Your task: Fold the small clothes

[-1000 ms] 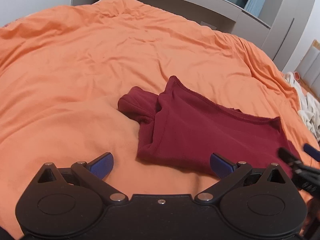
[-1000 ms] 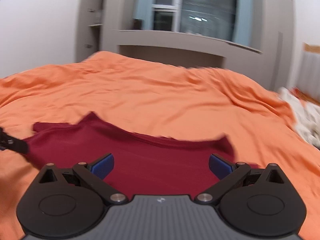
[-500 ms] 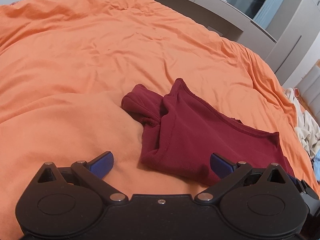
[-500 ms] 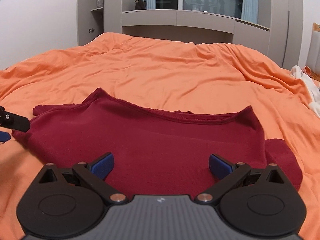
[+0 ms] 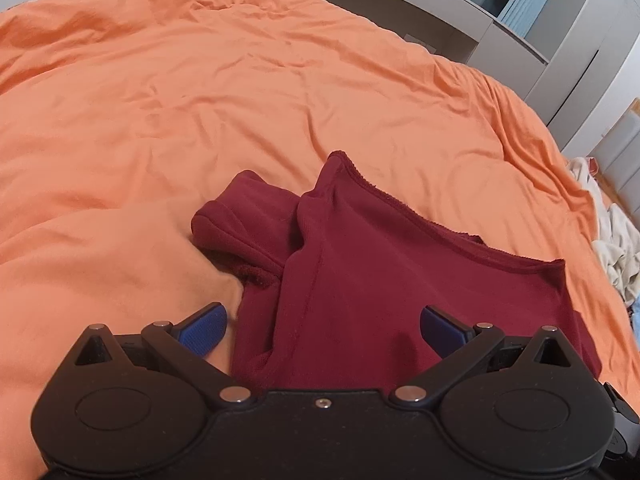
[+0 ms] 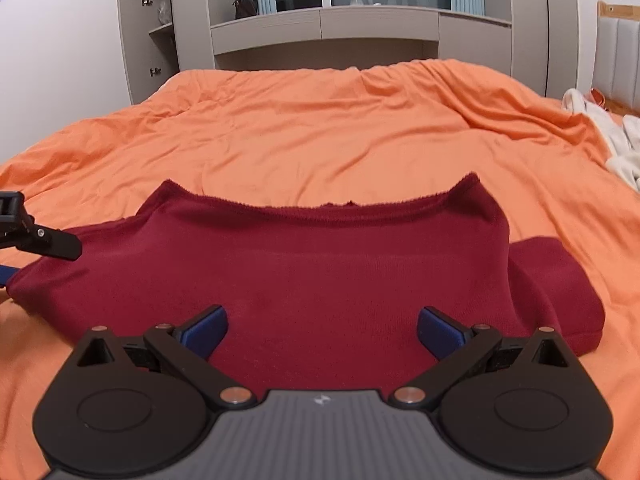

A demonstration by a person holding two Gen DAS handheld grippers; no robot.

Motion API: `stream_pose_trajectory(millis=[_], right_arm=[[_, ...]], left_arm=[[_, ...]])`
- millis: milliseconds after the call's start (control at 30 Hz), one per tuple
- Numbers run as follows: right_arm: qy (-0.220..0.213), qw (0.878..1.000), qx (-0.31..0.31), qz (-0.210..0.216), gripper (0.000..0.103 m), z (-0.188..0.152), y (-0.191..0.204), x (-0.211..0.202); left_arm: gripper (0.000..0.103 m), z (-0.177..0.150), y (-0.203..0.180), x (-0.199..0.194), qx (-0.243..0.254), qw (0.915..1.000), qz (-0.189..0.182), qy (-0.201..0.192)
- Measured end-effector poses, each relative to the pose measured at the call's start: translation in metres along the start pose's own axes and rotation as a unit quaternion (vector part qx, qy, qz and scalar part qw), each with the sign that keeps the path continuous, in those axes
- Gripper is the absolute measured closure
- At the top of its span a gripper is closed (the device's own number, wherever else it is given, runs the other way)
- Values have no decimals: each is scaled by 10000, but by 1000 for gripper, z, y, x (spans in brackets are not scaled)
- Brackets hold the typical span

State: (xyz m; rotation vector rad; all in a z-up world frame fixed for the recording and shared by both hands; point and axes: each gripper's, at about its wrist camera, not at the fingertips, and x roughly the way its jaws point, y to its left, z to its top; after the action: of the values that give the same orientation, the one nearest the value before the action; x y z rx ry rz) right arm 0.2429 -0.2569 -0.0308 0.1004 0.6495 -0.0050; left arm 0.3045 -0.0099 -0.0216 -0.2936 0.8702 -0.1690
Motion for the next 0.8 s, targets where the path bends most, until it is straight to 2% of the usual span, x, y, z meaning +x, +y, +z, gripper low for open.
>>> stream_pose_trajectory(millis=[200, 400, 500, 567, 600, 633, 733, 800], right_arm=[[28, 10000, 40, 41, 0, -3, -1, 3], [13, 10000, 52, 56, 0, -8, -2, 5], [-5, 10000, 14, 35, 0, -9, -2, 4], [-13, 10000, 16, 33, 0, -10, 0, 3], [-14, 10000, 20, 37, 0, -11, 0, 3], [-18, 10000, 22, 41, 0, -11, 0, 3], [-26, 10000, 26, 44, 0, -12, 1, 3], [-25, 10000, 26, 43, 0, -12, 1, 3]], left_arm=[[1, -3, 0, 9, 201, 9995, 147, 212], [2, -1, 9, 8, -232, 9997, -20, 92], [17, -2, 11, 5, -410, 9990, -150, -71], [32, -2, 13, 6, -522, 9984, -160, -119], [42, -1, 16, 7, -633, 9977, -217, -131], [46, -1, 18, 10, -764, 9966, -284, -127], [49, 3, 26, 21, -1119, 9929, -359, -161], [59, 5, 28, 26, -1261, 9915, -250, -210]])
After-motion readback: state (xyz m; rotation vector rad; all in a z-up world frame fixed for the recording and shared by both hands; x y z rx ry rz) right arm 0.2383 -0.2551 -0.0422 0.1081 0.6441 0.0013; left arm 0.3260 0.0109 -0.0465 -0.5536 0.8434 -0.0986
